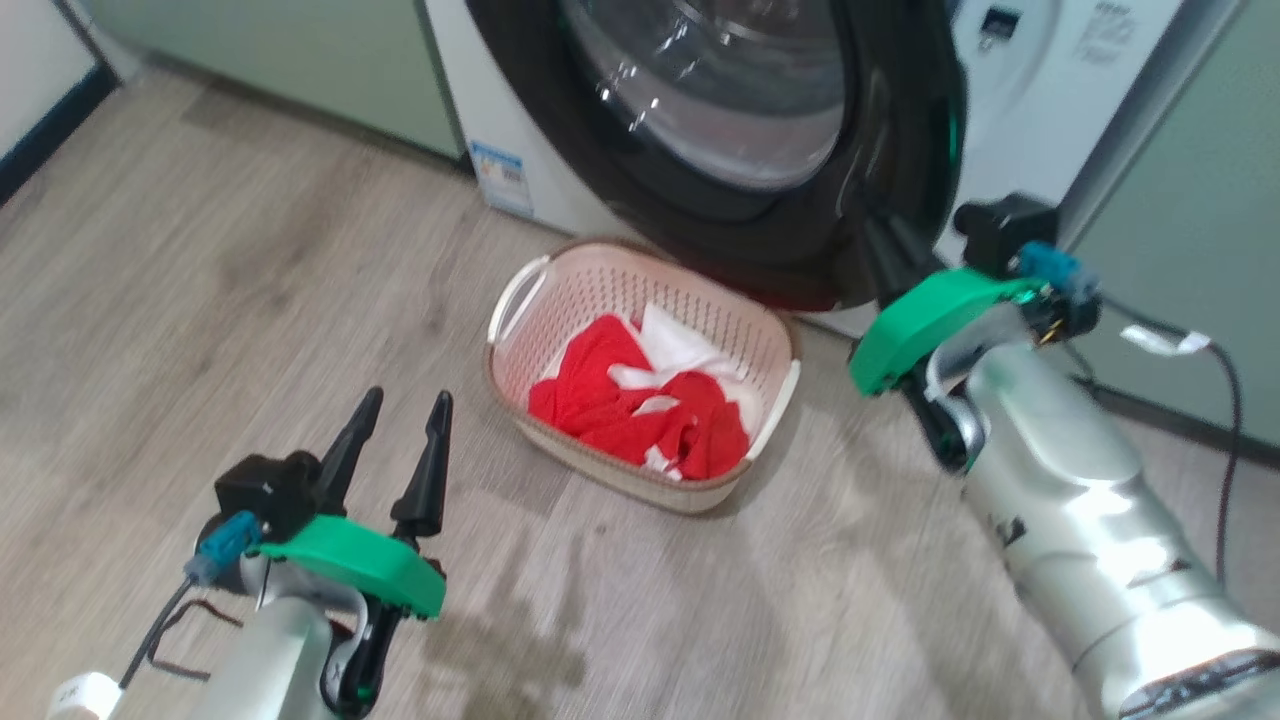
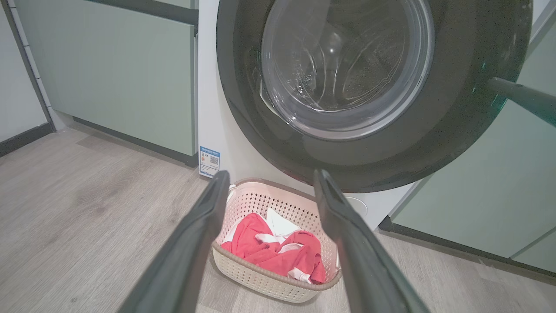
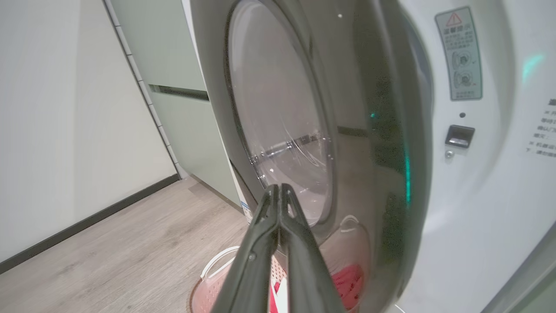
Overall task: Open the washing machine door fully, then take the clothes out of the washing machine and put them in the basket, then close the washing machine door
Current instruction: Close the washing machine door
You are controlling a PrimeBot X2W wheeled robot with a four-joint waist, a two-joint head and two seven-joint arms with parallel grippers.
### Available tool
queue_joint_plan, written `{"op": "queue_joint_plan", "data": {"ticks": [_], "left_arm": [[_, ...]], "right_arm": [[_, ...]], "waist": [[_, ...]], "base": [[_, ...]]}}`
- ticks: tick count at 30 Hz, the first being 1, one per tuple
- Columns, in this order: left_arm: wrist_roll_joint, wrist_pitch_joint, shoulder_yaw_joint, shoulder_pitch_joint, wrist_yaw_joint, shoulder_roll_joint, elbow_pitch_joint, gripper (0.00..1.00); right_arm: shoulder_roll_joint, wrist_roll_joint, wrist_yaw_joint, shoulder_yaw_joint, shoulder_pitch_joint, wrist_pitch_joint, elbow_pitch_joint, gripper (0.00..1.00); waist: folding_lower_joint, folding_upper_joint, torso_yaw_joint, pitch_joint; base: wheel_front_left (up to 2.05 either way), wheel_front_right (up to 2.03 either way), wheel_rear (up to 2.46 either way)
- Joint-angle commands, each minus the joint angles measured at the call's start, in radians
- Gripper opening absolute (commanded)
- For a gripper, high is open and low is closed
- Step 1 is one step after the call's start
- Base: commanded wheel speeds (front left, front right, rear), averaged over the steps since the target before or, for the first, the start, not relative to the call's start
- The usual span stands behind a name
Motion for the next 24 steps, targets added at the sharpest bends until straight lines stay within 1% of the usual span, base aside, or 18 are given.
{"op": "queue_joint_plan", "data": {"ticks": [1, 6, 13, 14, 17, 20, 24], "left_arm": [[-0.002, -0.007, 0.030, -0.054, -0.006, 0.010, -0.030, 1.00], [-0.007, -0.007, 0.050, -0.074, -0.006, -0.014, -0.047, 1.00], [-0.012, -0.007, 0.052, -0.097, -0.006, -0.033, -0.056, 1.00], [-0.012, -0.007, 0.052, -0.097, -0.006, -0.033, -0.056, 1.00], [-0.017, -0.007, 0.050, -0.110, -0.006, -0.042, -0.060, 1.00], [-0.021, -0.007, 0.045, -0.122, -0.006, -0.045, -0.059, 1.00], [-0.029, -0.007, 0.062, -0.137, -0.006, -0.053, -0.053, 1.00]], "right_arm": [[0.006, -0.015, -0.001, -0.008, -0.042, -0.006, -0.013, 0.00], [-0.001, -0.098, -0.001, -0.115, -0.075, -0.006, 0.005, 0.00], [0.001, -0.170, -0.001, -0.248, -0.123, -0.006, -0.013, 0.00], [0.001, -0.170, -0.001, -0.248, -0.123, -0.006, -0.013, 0.00], [-0.002, -0.192, -0.001, -0.300, -0.171, -0.006, -0.007, 0.00], [-0.009, -0.217, -0.001, -0.328, -0.227, -0.006, -0.004, 0.00], [-0.021, -0.250, -0.001, -0.365, -0.297, -0.006, 0.006, 0.00]], "waist": [[0.0000, 0.0000, 0.019, 0.045], [0.0000, 0.0000, 0.011, 0.095], [0.0000, 0.0000, 0.005, 0.152], [0.0000, 0.0000, 0.005, 0.152], [0.0000, 0.0000, 0.008, 0.182], [0.0000, 0.0000, 0.014, 0.210], [0.0000, 0.0000, 0.023, 0.236]], "base": [[0.00, 0.00, 0.00], [0.00, 0.00, 0.00], [0.00, 0.00, 0.00], [0.00, 0.00, 0.00], [0.00, 0.00, 0.00], [0.00, 0.00, 0.00], [0.00, 0.00, 0.00]]}}
